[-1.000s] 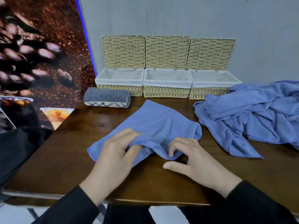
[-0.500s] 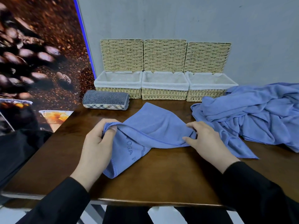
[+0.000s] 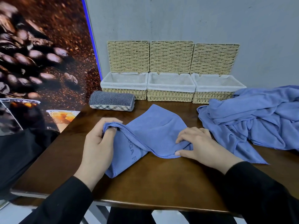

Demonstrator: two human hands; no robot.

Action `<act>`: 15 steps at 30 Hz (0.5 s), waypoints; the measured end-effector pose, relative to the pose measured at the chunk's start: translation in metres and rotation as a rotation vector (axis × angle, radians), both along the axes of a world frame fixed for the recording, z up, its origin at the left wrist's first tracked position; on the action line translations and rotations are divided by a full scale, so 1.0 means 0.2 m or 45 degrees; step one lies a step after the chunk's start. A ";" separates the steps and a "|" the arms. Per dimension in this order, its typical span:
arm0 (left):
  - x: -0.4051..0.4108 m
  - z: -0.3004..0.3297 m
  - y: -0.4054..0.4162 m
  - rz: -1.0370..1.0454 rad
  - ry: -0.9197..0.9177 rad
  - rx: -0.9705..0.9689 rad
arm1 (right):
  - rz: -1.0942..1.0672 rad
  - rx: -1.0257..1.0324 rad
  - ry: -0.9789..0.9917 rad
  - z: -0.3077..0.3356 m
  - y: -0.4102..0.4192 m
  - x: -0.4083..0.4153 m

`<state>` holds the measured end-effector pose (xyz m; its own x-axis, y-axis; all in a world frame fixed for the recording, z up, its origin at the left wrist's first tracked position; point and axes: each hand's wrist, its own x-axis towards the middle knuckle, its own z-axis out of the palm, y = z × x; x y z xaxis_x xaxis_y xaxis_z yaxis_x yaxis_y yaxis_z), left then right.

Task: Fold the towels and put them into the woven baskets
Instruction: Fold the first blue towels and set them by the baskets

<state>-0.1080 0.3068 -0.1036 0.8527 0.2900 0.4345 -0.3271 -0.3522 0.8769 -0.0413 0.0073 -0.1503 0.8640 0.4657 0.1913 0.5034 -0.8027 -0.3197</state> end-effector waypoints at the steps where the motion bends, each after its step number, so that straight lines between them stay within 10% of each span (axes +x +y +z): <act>1: 0.00 0.01 0.01 0.011 -0.024 -0.012 | 0.016 -0.017 -0.033 0.00 0.00 0.00; 8: 0.00 0.07 0.02 0.059 -0.130 -0.072 | -0.193 -0.103 -0.409 0.00 0.07 -0.01; 15: 0.03 0.07 0.05 0.124 -0.115 -0.129 | -0.252 0.441 0.134 0.08 0.09 0.02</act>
<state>-0.1016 0.3161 -0.0895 0.7774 0.4155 0.4722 -0.3746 -0.2972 0.8783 -0.0376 0.0251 -0.1338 0.9537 0.2122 0.2130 0.3001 -0.7169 -0.6293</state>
